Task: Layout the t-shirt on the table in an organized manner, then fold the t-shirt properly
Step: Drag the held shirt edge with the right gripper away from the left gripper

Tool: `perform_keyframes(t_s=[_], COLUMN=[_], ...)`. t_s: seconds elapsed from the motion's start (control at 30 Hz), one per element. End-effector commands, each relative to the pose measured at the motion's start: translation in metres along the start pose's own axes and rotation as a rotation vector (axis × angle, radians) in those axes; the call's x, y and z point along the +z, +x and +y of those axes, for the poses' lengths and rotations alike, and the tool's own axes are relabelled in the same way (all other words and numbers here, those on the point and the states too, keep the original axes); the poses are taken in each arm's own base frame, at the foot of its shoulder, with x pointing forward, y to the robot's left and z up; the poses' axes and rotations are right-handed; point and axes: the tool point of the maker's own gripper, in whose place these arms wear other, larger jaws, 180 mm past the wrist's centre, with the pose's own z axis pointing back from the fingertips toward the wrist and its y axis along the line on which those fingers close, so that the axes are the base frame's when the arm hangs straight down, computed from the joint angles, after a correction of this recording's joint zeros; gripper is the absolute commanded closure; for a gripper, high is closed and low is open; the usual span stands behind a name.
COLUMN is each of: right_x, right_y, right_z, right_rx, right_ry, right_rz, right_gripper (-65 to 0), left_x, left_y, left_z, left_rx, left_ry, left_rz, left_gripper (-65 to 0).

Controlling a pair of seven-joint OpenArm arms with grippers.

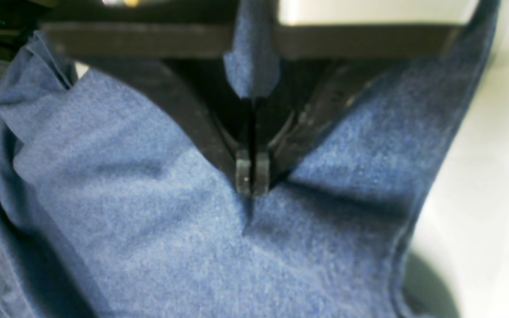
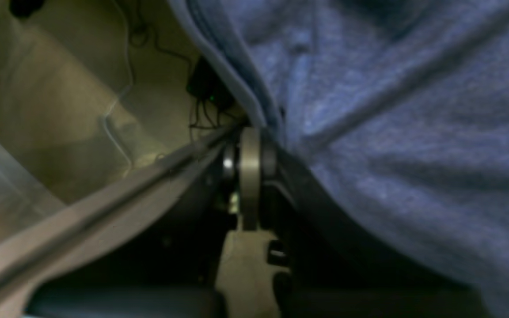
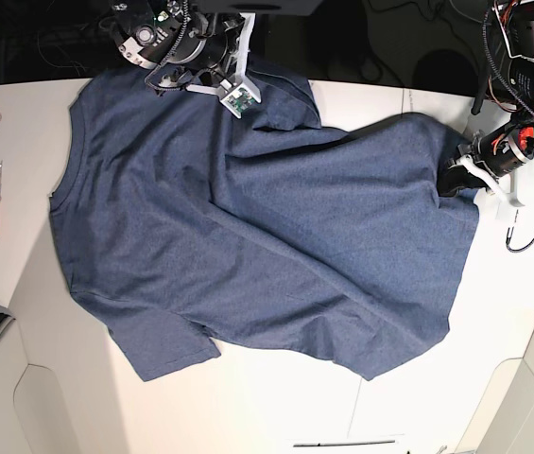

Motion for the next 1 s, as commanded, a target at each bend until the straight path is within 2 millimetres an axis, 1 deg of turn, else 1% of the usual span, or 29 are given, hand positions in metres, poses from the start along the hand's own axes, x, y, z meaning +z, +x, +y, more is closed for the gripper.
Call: perform_keyframes(t_s=[0.0,0.07,0.13,0.2,0.23,0.3,0.4,0.47,0.57,0.7,0.77,0.8,0.83,0.9,0.97], right_x=[0.000,-0.006,-0.014,-0.018,-0.018,-0.014,-0.004,0.010,0.038,0.079,0.092,0.093,0.091,0.088,0.092], right_y=[-0.001,-0.011,-0.026,-0.039,-0.040,-0.036,-0.019,0.000,0.035,0.081,0.094,0.097,0.096,0.089,0.077], right_z=[0.003,0.004,0.009,0.027,0.038,0.051,0.057,0.059,0.060,0.056,0.045,0.034,0.019,-0.023,-0.068], right_rx=[0.013,0.007,0.003,0.030,0.039,0.039,0.038,0.051,0.083,0.129,0.122,0.104,0.078,-0.001,-0.084], right_ry=[0.010,0.018,0.050,0.159,0.220,0.298,0.326,0.334,0.329,0.274,0.214,0.163,0.096,-0.091,-0.283], right_rz=[0.003,0.037,0.094,0.141,0.139,0.117,0.059,-0.002,-0.140,-0.347,-0.415,-0.423,-0.418,-0.384,-0.351], right_gripper=[0.0,0.0,0.0,0.0,0.0,0.0,0.0,0.0,0.0,0.0,0.0,0.0,0.0,0.0,0.0], left_x=[0.003,0.003,0.003,0.002,0.002,0.001,0.001,0.001,0.001,0.001,0.001,0.001,0.001,0.001,0.001], left_y=[-0.004,-0.003,-0.003,0.000,0.001,0.004,0.003,0.003,0.003,0.002,0.002,0.002,0.002,0.002,0.002], left_z=[0.008,0.008,0.008,0.008,0.007,0.007,0.007,0.007,0.007,0.008,0.008,0.008,0.008,0.008,0.008], left_rx=[-0.023,-0.023,-0.023,-0.025,-0.026,-0.028,-0.028,-0.028,-0.028,-0.032,-0.033,-0.033,-0.033,-0.032,-0.032], left_ry=[0.036,0.035,0.035,0.034,0.033,0.032,0.032,0.033,0.033,0.037,0.037,0.037,0.037,0.037,0.037], left_rz=[0.046,0.045,0.045,0.040,0.037,0.033,0.034,0.034,0.035,0.043,0.044,0.043,0.043,0.043,0.043], left_gripper=[0.0,0.0,0.0,0.0,0.0,0.0,0.0,0.0,0.0,0.0,0.0,0.0,0.0,0.0,0.0])
